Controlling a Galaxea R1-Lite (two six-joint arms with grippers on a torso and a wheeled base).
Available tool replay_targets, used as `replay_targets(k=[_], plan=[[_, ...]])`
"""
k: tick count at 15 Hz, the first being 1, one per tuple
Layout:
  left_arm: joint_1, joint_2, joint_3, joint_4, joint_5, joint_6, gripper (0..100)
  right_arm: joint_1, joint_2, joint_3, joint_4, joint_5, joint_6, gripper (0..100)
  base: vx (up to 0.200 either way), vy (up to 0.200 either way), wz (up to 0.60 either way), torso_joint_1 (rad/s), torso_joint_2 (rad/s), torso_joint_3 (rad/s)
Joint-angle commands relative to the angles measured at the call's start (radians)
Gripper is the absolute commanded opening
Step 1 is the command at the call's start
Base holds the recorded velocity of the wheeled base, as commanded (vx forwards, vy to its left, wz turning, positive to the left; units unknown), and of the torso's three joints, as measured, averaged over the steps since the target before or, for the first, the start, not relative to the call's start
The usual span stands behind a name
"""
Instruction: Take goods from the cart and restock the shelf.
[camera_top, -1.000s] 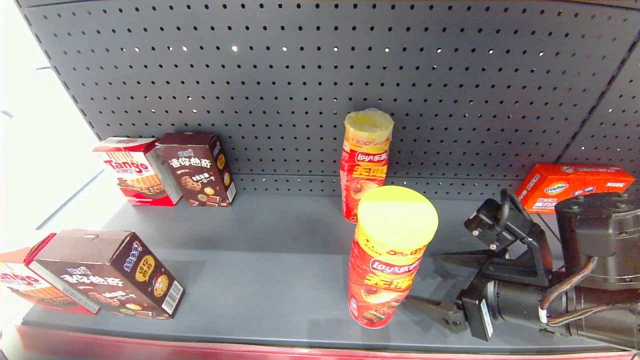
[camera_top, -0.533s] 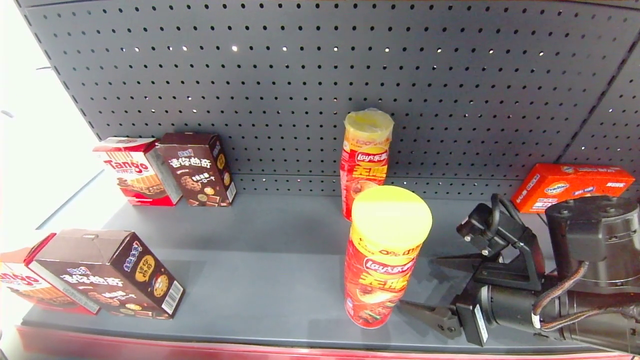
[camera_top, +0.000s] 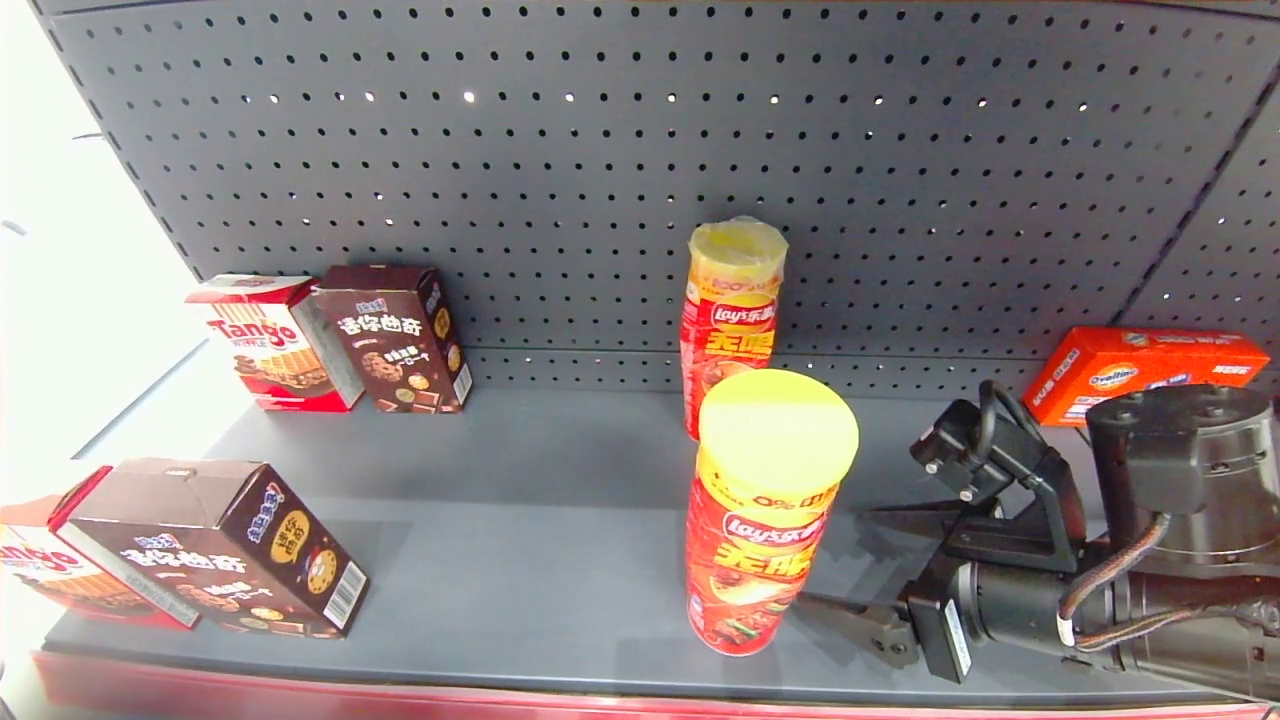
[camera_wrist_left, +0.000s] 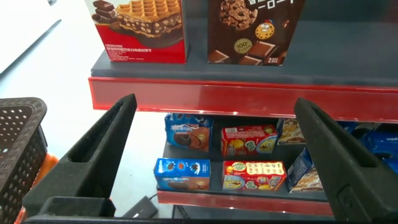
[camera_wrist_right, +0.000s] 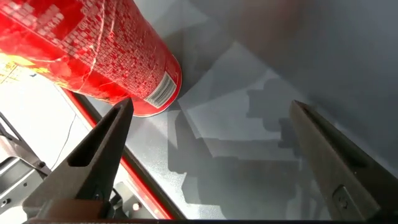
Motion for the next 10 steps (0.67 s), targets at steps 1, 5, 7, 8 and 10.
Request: replay_targets(k=[1,5,7,8,10], plan=[[0.000,0.001,0.000,0.000,0.001,0.000,100,0.001,0.001,0.000,-0.002,0.001,-0.001,100,0.000,0.000,0.00,0.000,0.00,0.000],[0.000,0.001,0.000,0.000,0.001,0.000,100,-0.008,-0.019,0.008,-0.003,-0.003,0.001,100,0.000,0.000,0.00,0.000,0.00,0.000],[0.000,0.001,0.002,0.000,0.001,0.000,100,-0.085,-0.080,0.009,-0.015,-0.016,0.002,100,0.000,0.000,0.00,0.000,0.00,0.000],[0.000,0.001,0.000,0.000,0.001,0.000,100,-0.166,-0.141,0.002,-0.015,-0.017,0.004,100,0.000,0.000,0.00,0.000,0.00,0.000],[0.000,0.001,0.000,0.000,0.001,0.000,100,-0.335,-0.281,0.019,-0.014,-0.014,0.004,100,0.000,0.000,0.00,0.000,0.00,0.000]])
